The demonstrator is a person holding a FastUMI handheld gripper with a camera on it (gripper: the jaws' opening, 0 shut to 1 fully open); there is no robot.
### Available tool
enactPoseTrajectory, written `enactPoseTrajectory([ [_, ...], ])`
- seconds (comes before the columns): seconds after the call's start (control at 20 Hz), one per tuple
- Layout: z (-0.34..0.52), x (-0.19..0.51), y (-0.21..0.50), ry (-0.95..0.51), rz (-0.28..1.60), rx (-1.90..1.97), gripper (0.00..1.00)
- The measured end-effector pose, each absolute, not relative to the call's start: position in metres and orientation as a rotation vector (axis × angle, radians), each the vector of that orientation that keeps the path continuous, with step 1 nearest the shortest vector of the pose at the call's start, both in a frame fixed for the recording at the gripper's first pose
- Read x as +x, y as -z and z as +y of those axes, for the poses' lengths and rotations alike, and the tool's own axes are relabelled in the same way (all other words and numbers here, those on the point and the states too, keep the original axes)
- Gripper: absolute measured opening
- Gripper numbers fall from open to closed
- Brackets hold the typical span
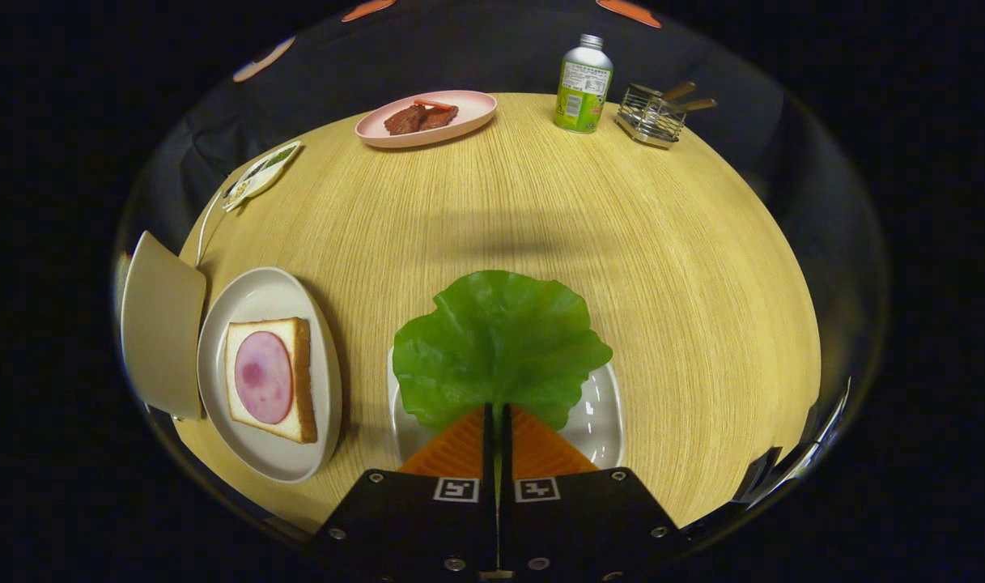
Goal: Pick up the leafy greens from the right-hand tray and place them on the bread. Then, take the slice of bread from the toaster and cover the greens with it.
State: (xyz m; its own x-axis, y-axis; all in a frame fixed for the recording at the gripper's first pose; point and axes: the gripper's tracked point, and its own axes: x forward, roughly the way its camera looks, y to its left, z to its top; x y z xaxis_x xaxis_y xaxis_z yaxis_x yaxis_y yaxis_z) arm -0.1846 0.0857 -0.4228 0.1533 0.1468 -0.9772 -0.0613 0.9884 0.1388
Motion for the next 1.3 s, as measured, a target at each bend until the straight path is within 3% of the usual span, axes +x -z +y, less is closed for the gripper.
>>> enactPoseTrajectory([
  [0.3,0.098,-0.161,0.366,-0.182,1.303,0.212,0.01],
  [0.6,0.145,-0.152,0.325,-0.334,1.247,0.212,0.01],
  [1.3,0.262,-0.198,0.317,-0.700,1.336,0.145,0.02],
])
